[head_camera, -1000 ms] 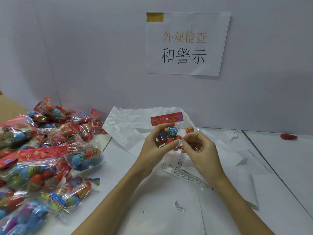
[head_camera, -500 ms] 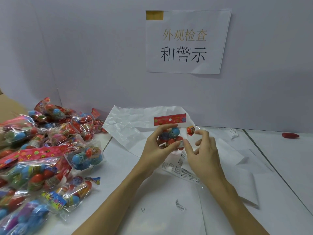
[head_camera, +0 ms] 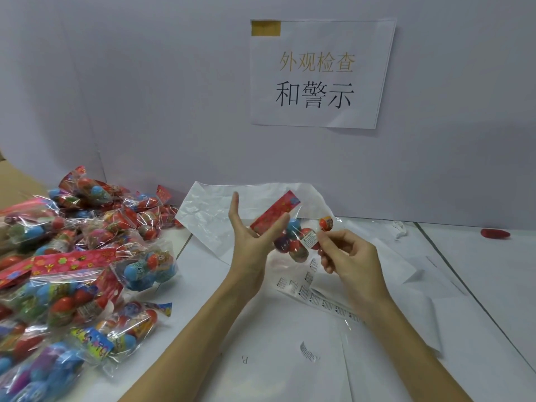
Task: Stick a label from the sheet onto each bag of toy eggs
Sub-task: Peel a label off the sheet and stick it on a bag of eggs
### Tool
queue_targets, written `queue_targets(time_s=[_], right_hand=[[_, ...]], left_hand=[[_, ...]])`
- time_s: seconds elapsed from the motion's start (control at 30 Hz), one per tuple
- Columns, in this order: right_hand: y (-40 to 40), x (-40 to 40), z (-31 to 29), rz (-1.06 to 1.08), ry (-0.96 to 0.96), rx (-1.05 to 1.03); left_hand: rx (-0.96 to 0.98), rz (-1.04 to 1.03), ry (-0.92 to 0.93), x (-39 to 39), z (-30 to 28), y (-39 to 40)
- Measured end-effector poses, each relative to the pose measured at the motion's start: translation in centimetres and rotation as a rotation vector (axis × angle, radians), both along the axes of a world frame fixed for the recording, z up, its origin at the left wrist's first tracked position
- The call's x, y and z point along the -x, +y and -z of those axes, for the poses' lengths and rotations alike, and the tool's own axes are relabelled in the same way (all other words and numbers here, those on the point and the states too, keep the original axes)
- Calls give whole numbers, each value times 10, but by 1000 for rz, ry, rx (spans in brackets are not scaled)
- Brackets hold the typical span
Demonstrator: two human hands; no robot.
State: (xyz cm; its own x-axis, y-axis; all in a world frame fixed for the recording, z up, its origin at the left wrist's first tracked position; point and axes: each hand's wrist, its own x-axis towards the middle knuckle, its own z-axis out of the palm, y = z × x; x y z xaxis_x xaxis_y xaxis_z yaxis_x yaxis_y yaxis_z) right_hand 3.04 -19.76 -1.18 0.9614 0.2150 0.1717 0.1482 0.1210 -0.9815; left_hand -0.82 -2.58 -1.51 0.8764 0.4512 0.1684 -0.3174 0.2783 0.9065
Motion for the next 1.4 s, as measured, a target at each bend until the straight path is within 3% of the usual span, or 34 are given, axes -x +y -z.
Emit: queue_targets(time_s=[0.13,0.3,0.53,0.63,0.77,0.83,1.0,1.1,1.2,1.3,1.4], right_hand=[[2,4,-2,13,-128,116],[9,7,-1,-1,4,24],[-2,2,-4,6,16,41],[1,-1,-4,6,76,25],[-6,-11,-7,-110,185,-298],[-10,-13,-9,-180,229,-295],[-16,-18,-5,-51,228,-293],[-13,-18,1,120,111,-154],[-10,-15,6,370,-220,122],[0,-8,6,175,-232,117],[14,-1,8,-47,-83,116]], left_hand=[[54,-86,24,2,-3,16],[252,-137,32,2,-3,11],[-50,231,136,3,-2,1],[-96,209,84,3,-2,-1],[-399,328,162,9,-4,6],[-433,366,188,11,-3,5],[-449,368,172,11,-2,0],[-426,343,155,10,-1,-3],[-406,136,118,7,3,-8],[-414,-4,65,4,6,-9],[-487,84,-11,8,7,-16]])
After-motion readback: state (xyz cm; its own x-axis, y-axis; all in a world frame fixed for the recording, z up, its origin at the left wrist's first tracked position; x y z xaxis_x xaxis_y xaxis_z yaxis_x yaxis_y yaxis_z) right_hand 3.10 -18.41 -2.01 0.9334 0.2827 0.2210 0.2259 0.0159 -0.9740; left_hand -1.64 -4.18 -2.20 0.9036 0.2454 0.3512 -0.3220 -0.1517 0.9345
